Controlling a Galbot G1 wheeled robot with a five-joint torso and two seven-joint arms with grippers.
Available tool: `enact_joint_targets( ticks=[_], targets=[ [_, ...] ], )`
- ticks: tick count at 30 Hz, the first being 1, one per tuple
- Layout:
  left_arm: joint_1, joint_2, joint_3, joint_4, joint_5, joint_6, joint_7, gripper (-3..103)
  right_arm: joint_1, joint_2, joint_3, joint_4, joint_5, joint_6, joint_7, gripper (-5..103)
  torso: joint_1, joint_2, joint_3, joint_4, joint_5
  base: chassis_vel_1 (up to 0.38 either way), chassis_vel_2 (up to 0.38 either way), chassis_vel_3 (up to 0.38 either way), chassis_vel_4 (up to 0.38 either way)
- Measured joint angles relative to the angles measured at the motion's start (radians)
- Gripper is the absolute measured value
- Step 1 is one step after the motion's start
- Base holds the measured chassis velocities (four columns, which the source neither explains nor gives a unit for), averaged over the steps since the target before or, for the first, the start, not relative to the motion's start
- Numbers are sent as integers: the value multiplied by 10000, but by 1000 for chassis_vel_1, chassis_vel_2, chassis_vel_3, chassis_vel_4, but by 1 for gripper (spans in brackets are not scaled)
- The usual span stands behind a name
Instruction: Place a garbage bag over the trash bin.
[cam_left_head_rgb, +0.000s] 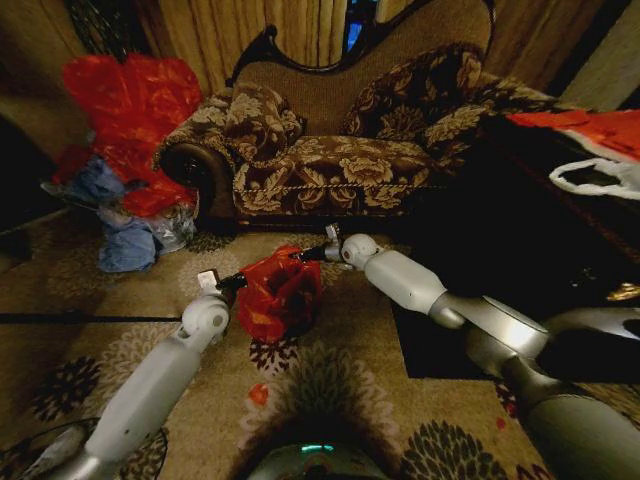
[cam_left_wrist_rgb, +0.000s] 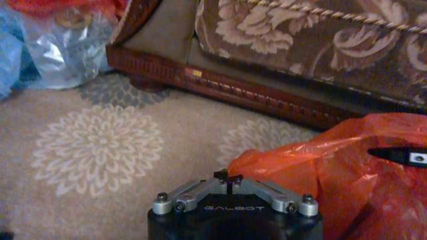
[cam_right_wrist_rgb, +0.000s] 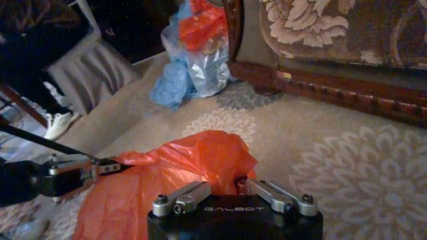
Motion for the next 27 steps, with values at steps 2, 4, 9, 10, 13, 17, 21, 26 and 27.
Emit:
enact_joint_targets(
  ticks=[2, 4, 9, 10, 13, 17, 21, 26, 27],
  targets=[
    [-226, -89, 145, 287, -55, 29, 2, 0, -14, 47, -30, -19, 6, 49, 207, 0, 0, 0, 0, 0, 2, 0, 0, 0, 0],
    [-582, -272, 397, 788, -107, 39, 24, 0, -44, 127, -176, -131, 177, 387, 477, 0, 0, 0, 0, 0, -1, 0, 0, 0, 0],
    [-1115, -569, 699, 1292, -186, 34, 130, 0, -11, 303, -271, -589, 175, 640, 546, 0, 0, 0, 1, 0, 0, 0, 0, 0, 0],
    [-1276, -664, 737, 1421, -201, 34, 185, 0, 46, 402, -271, -775, 124, 610, 531, 0, 0, 0, 0, -2, 1, 0, 0, 0, 0],
    [-1829, -886, 954, 2035, -304, 17, 295, 0, 321, 878, -371, -1513, 511, 633, 809, 0, 1, 0, 1, 1, -3, 0, 0, 0, 0],
    [-2189, -919, 1165, 2538, -543, 51, 323, 0, 346, 1163, -107, -2016, 1059, 601, 1230, 0, 1, 0, 1, 7, 0, 0, 0, 0, 0],
    [-2462, -1000, 1328, 2949, -581, 87, 357, 0, 248, 1185, 118, -2244, 1187, 371, 1338, 0, 0, 0, 0, 1, 1, 0, 0, 0, 0],
    [-2768, -1285, 1516, 3936, -574, 118, 600, 0, -111, 1435, 670, -3026, 640, 170, 1080, 0, 1, 0, 0, 0, 2, 0, 0, 0, 0],
    [-2806, -1319, 1590, 4129, -563, 125, 662, 0, -189, 1516, 850, -3303, 265, 171, 832, 0, 0, 0, 0, 3, 1, 0, 0, 0, 0]
  ],
)
